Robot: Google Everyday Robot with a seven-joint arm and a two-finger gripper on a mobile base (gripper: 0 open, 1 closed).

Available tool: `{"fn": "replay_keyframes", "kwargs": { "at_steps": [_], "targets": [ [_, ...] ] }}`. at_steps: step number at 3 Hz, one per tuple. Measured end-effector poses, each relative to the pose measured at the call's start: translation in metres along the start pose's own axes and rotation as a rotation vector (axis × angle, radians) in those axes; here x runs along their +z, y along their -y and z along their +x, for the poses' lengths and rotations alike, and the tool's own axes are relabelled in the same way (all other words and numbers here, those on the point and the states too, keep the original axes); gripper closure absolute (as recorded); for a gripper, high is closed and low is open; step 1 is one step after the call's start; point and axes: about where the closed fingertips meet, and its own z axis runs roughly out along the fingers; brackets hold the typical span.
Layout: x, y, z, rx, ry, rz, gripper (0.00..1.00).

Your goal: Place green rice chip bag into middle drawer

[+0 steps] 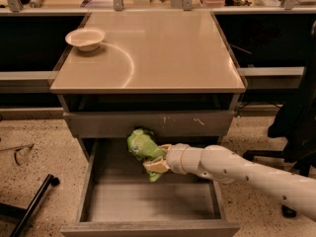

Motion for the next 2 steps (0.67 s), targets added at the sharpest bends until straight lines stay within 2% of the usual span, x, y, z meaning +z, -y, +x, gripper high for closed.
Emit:
{"fn": "replay_keyframes", "kwargs": {
  "at_steps": [1, 2],
  "targets": [
    [0.034, -0.020, 0.059, 0.097, -0.075, -0.028, 1.00],
    [0.046, -0.036, 0.104, 0.161, -0.154, -0.031, 1.00]
  ]
}}
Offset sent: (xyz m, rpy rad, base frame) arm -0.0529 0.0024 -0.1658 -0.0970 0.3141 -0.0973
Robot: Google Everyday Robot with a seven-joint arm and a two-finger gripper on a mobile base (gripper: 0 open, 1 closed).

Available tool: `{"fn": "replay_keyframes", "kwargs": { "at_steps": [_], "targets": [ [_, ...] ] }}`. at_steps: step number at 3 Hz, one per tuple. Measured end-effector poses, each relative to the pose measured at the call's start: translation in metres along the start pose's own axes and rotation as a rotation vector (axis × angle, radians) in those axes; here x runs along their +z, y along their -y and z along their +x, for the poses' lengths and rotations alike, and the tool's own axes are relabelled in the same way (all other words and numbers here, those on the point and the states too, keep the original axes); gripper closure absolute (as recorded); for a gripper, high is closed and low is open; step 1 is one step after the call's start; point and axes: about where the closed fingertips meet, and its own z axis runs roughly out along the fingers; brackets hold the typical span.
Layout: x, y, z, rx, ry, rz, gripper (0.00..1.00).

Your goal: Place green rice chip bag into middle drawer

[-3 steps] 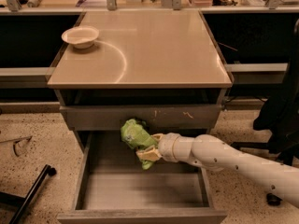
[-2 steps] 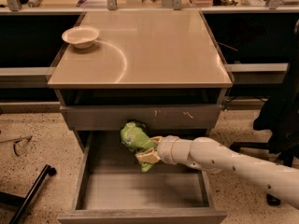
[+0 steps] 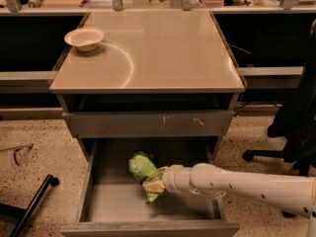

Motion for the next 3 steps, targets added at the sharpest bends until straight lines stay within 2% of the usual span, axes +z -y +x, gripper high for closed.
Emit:
{"fn": "replay_keyframes", "kwargs": {
  "at_steps": [2, 3],
  "targets": [
    [0.023, -0.006, 0.059, 0.047, -0.112, 0.008, 1.00],
    [0.034, -0.008, 0.069, 0.036, -0.099, -0.024, 1.00]
  ]
}}
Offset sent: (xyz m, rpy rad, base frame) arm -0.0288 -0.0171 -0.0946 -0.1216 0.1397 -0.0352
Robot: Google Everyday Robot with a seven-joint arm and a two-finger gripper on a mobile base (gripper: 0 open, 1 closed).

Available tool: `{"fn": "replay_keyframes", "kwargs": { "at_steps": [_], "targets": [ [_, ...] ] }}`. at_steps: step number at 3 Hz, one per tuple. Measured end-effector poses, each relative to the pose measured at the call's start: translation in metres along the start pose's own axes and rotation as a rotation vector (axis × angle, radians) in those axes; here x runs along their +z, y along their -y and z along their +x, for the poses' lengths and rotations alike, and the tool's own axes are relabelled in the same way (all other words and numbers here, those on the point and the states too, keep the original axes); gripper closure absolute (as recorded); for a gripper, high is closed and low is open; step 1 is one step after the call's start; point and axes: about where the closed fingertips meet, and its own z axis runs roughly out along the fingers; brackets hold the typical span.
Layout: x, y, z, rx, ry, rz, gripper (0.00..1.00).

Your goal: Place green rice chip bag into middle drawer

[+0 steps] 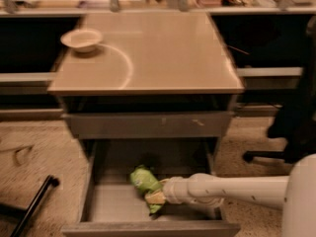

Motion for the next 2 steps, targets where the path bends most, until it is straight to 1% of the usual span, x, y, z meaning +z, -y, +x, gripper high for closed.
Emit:
{"fn": "replay_keyframes", "kwargs": {
  "at_steps": [1, 2],
  "targets": [
    [0.0000, 0.0000, -0.0001, 0.000, 0.000, 0.000, 0.81],
    [0.0000, 0.0000, -0.0001, 0.000, 0.000, 0.000, 0.58]
  ]
}}
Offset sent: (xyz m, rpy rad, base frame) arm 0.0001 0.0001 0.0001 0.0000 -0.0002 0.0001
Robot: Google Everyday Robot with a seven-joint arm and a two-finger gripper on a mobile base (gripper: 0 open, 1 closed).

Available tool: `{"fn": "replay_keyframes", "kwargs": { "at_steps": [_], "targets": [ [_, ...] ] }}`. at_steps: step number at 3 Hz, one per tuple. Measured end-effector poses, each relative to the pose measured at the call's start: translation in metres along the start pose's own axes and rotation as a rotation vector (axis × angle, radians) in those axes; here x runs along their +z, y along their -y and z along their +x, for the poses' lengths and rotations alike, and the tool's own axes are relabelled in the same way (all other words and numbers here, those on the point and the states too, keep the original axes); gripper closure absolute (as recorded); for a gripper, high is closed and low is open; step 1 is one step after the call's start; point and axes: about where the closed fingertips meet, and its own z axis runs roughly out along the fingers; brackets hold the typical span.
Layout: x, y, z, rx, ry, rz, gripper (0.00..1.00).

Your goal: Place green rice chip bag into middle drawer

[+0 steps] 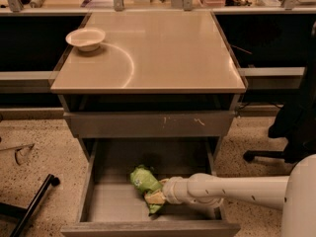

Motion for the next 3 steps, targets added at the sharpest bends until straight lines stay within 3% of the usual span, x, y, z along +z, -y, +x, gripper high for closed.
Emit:
{"fn": "replay_keyframes", "kwargs": {
  "at_steps": [2, 3],
  "targets": [
    [0.0000, 0.0000, 0.0000, 0.000, 0.000, 0.000, 0.12],
    [0.0000, 0.0000, 0.0000, 0.000, 0.000, 0.000, 0.00]
  ]
}}
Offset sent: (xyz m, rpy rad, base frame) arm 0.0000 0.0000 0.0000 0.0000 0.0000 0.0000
